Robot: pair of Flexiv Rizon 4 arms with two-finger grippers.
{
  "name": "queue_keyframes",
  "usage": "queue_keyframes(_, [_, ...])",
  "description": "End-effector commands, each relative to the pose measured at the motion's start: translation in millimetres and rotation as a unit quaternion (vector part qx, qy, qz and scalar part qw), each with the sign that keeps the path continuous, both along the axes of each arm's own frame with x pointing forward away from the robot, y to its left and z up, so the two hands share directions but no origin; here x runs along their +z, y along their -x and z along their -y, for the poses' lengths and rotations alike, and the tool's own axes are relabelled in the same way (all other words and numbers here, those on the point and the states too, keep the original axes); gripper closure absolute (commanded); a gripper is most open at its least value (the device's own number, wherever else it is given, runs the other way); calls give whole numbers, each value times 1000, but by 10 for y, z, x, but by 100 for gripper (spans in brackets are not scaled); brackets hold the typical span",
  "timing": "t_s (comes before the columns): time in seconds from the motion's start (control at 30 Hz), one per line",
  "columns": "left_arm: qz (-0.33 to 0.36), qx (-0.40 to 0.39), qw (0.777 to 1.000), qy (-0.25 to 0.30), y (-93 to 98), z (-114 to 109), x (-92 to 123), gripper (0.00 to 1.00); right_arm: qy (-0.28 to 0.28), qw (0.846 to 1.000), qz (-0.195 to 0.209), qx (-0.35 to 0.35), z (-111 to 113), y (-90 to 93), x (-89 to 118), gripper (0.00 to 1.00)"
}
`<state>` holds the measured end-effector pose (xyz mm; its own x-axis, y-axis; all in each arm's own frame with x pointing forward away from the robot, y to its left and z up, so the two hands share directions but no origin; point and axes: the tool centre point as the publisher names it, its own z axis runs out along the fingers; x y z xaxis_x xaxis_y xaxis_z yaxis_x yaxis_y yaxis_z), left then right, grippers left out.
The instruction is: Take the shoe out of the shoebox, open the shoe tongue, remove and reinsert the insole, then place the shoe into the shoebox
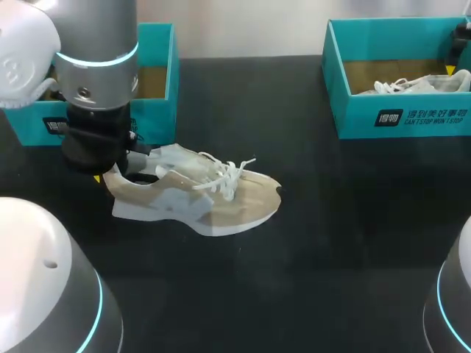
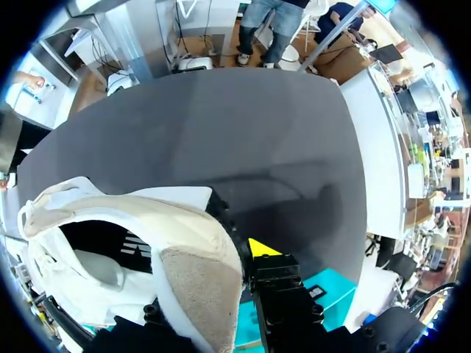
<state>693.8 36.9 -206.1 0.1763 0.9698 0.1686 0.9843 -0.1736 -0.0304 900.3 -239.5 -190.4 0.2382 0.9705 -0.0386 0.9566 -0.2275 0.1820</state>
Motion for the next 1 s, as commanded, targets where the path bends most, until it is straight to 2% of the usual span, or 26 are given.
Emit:
queue_keyframes(0.03, [25,6,1000,-11,189,152,-116,100,1,1000,1,0,-2,5,-1,0])
queue_keyframes(0.2, [47,34,998,-31,368,309,-341,100,1,1000,1,0,-2,5,-1,0])
queue_keyframes(0.33, [44,52,997,-29,415,377,-507,100,1,1000,1,0,-2,5,-1,0])
queue_keyframes(0.67, [41,57,997,-15,346,647,-949,100,1,1000,1,0,-2,5,-1,0])
queue_keyframes(1.0, [50,59,997,-8,341,821,-1221,100,1,1000,1,0,-2,5,-1,0])
